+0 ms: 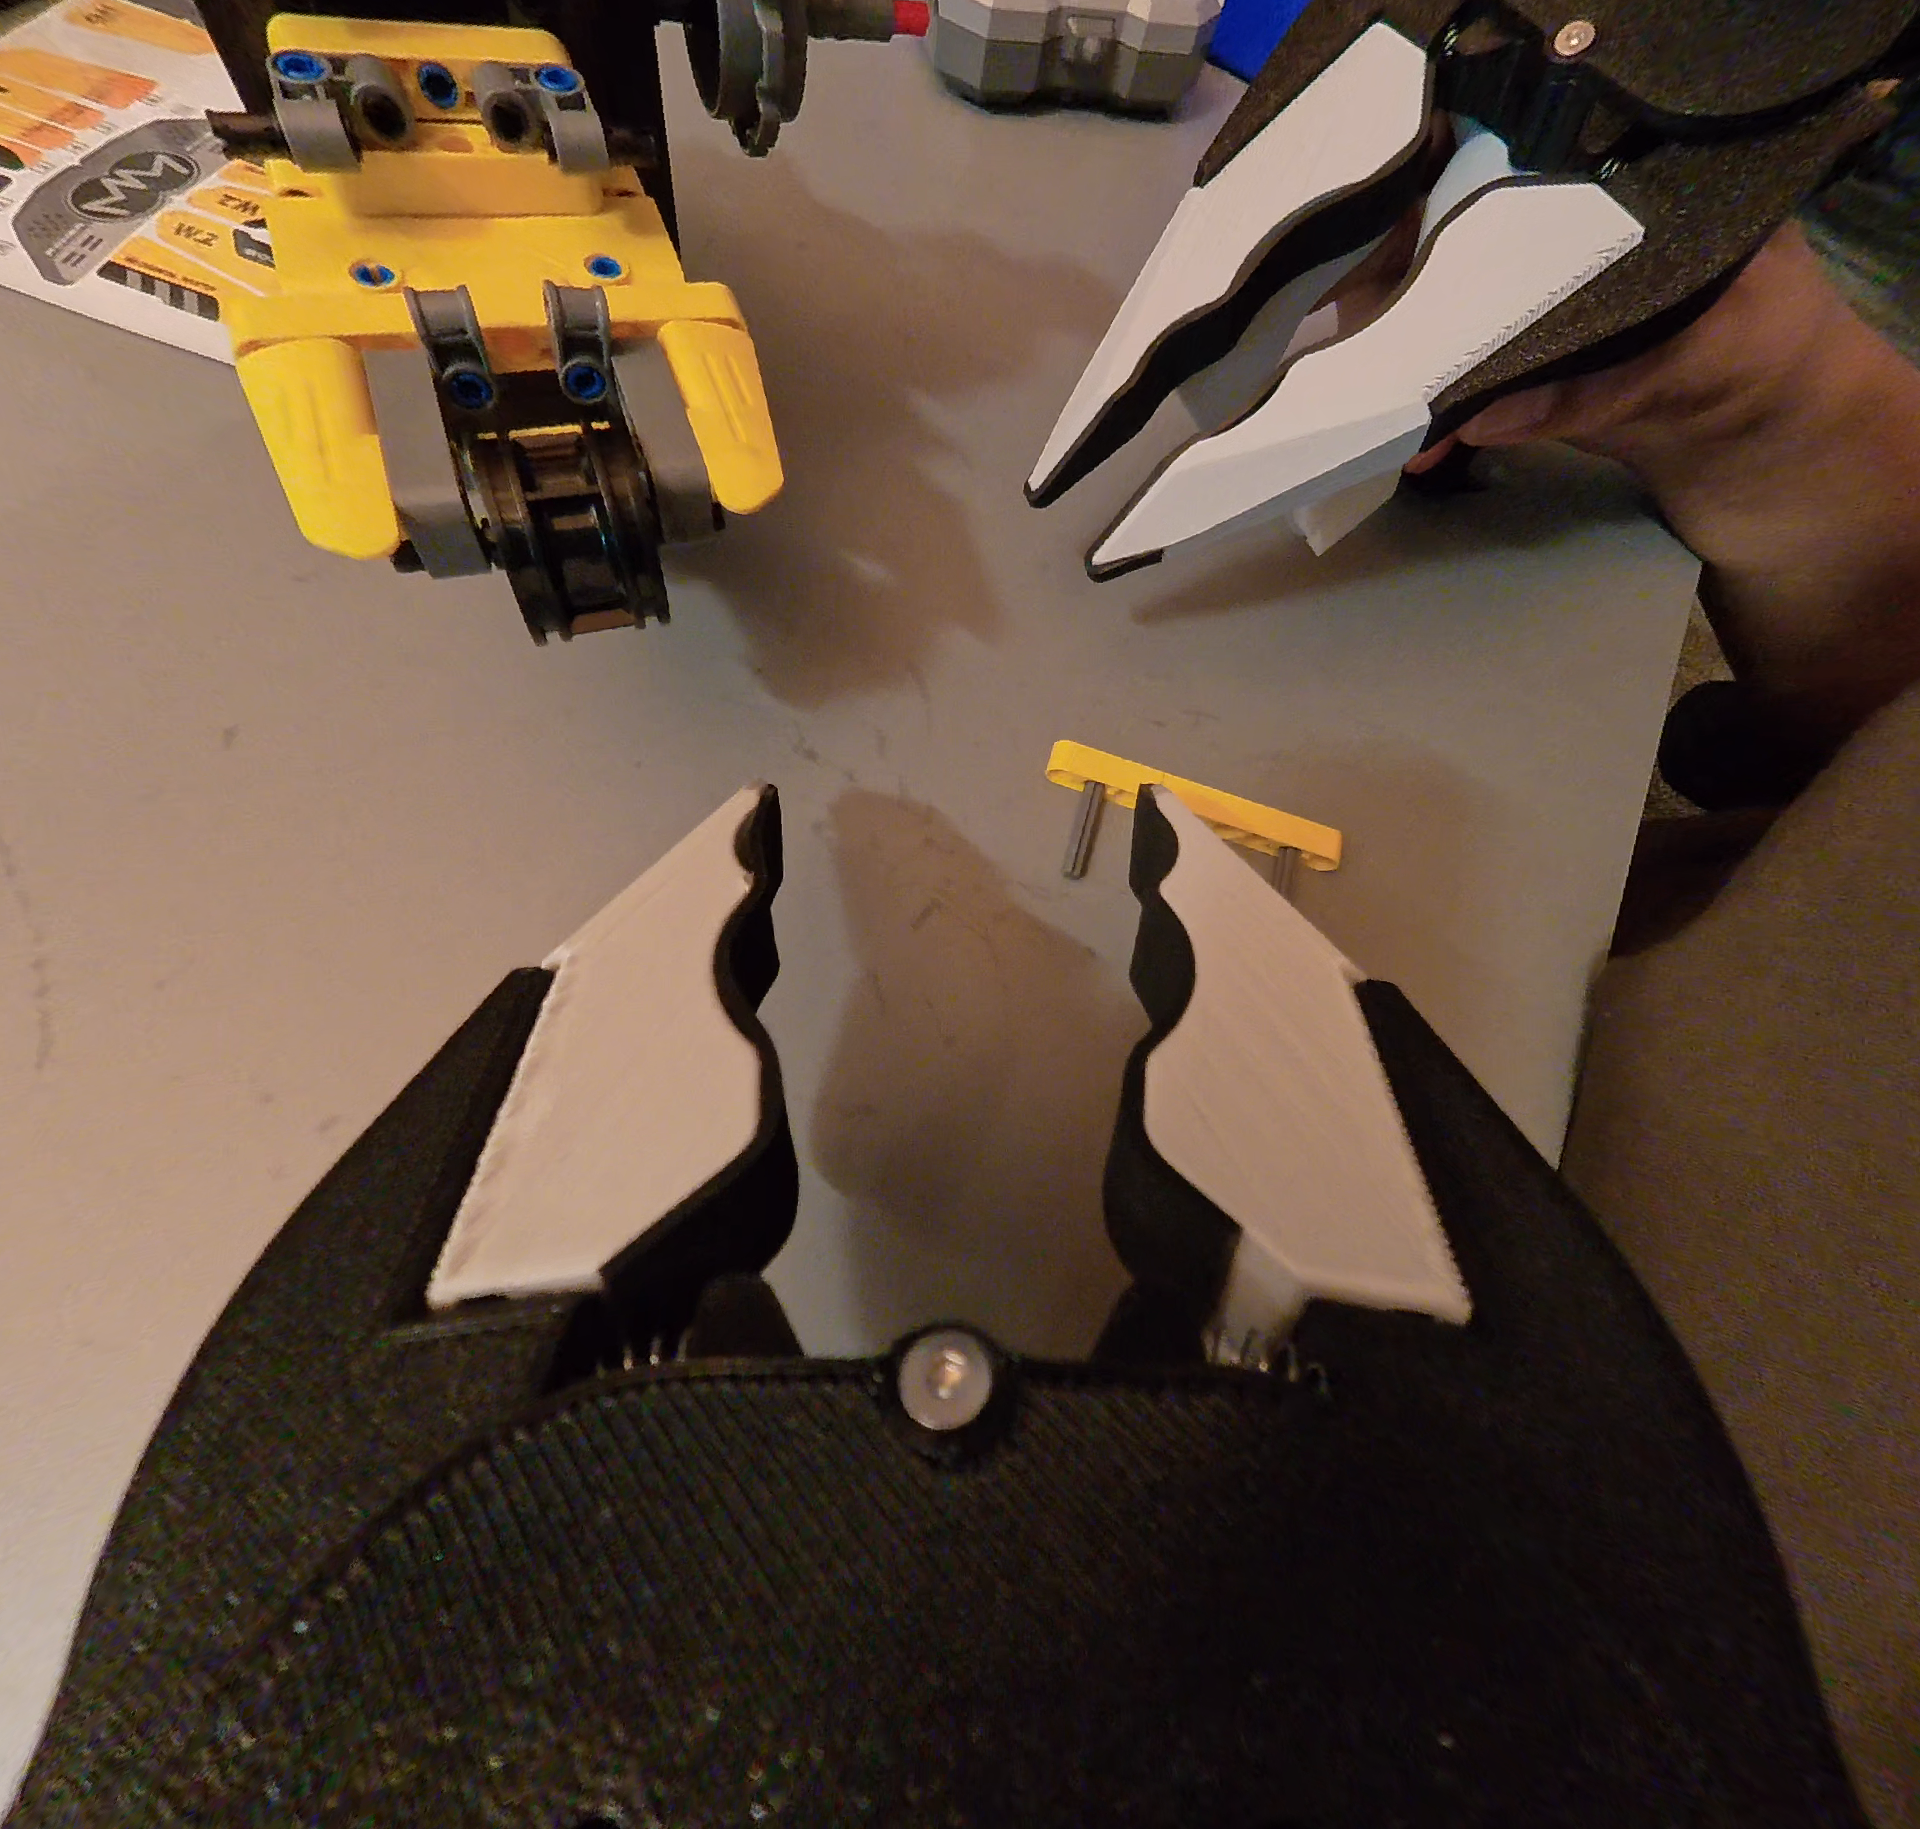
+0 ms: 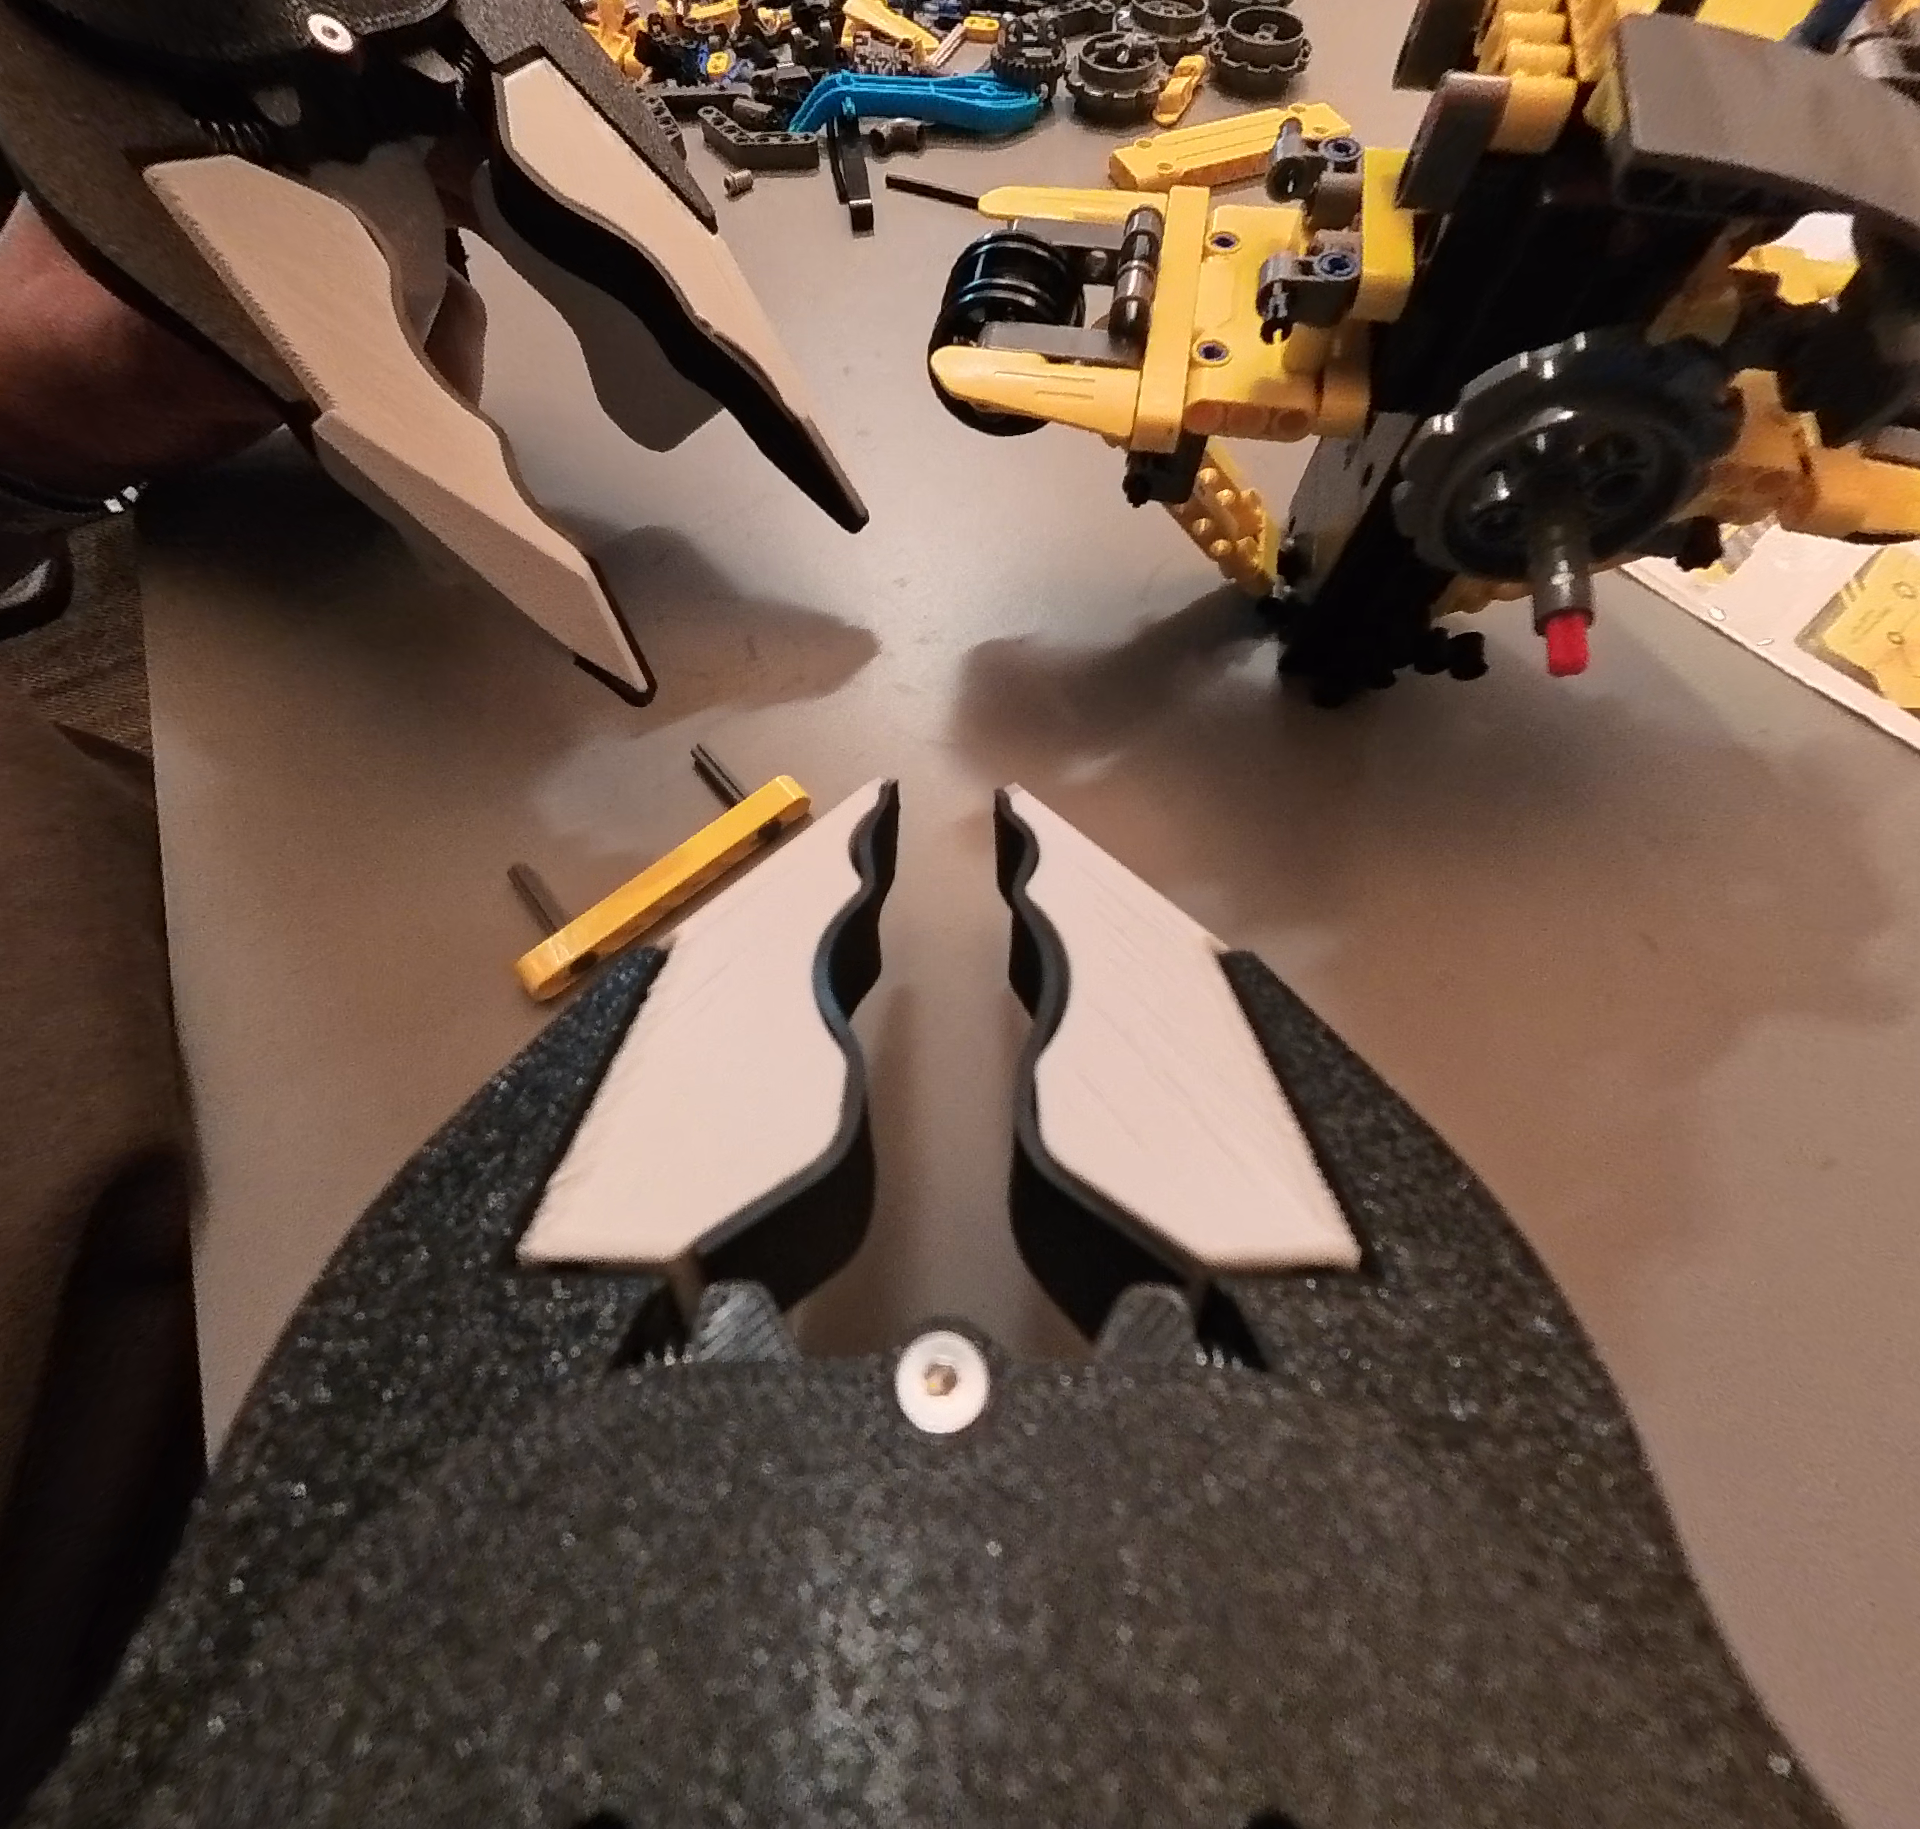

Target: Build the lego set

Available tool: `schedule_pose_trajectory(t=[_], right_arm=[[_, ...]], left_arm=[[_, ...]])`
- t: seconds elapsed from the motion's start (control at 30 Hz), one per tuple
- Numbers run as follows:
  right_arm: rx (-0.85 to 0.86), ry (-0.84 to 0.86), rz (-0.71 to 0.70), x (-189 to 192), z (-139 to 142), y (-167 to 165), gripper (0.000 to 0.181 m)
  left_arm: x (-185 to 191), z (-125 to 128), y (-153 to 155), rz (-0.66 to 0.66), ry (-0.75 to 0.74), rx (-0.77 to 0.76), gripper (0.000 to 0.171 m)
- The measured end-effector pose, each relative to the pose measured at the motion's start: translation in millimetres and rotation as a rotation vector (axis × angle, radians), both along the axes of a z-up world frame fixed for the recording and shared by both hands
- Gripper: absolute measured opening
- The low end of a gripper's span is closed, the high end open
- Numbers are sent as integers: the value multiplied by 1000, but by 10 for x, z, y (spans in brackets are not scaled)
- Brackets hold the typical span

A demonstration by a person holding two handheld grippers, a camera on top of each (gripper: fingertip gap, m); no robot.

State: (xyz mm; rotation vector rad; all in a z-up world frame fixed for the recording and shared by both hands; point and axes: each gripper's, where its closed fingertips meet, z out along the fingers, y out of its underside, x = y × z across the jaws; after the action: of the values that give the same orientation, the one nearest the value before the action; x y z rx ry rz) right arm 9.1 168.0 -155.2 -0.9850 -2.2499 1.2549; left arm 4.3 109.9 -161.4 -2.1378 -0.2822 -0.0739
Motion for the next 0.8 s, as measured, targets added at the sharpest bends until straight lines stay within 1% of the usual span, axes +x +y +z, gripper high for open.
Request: schedule_pose_trajectory(t=[0.17,0.27,0.37,0.47,0.63,0.8], right_arm=[[-10,3,-12,-16,14,20,17],[-38,52,-31,-4,105,42,13],[-85,88,-20,138,205,-41,12],[-99,55,12,356,195,-209,14],[3,66,28,637,103,-419,11],[153,78,11,683,-65,-478,12]], left_arm=[[-4,-9,1,1,-12,-4,65],[-10,-2,0,4,-18,2,65],[-15,25,-5,8,-11,18,64],[-5,8,0,3,-10,6,62],[55,-60,19,-30,32,-45,53],[90,-141,31,-44,113,-108,50]])
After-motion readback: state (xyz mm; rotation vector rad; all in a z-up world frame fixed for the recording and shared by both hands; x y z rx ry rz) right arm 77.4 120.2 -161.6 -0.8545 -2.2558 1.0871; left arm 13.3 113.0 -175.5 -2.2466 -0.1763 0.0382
